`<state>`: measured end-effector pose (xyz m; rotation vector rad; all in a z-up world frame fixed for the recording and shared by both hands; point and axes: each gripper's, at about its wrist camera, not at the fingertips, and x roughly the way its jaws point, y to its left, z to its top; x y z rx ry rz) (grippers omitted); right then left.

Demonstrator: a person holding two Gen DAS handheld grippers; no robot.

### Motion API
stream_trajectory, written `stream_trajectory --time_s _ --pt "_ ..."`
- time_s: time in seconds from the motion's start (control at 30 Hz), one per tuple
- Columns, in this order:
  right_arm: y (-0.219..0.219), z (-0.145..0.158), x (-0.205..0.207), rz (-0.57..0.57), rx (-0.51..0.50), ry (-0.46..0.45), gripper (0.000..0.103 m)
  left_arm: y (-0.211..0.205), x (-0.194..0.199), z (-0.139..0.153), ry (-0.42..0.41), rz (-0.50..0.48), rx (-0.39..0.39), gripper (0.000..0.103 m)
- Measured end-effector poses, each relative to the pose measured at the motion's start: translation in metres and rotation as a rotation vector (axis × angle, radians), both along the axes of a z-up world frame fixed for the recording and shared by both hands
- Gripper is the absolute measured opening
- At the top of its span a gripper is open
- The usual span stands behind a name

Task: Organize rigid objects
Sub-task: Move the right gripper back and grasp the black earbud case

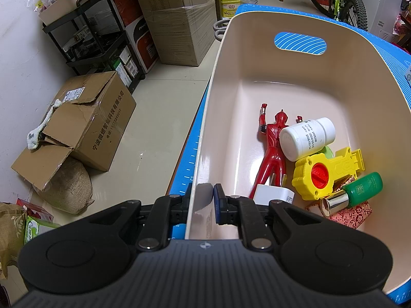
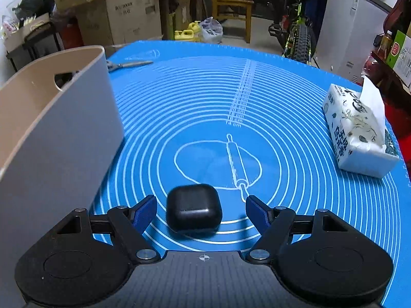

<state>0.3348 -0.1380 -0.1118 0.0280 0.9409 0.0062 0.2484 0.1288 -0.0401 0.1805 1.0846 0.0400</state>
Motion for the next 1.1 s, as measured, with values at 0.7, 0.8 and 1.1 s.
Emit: stream_trajectory --time_s 0.7,0.8,1.1 --pt "0.012 0.002 -0.014 0.015 -0.035 -0.050 0.054 0.000 -0.001 0.000 0.000 0.000 -0.001 0.016" --pt "0.014 0.018 -0.017 0.013 -0.037 -0.082 0.054 0.000 0.000 0.000 0.000 0.000 -0.001 0.016" --pt "0.026 0.072 -0.034 0.017 -0.001 -0.213 0.054 0.000 -0.001 -0.001 0.000 0.002 -0.001 0.016"
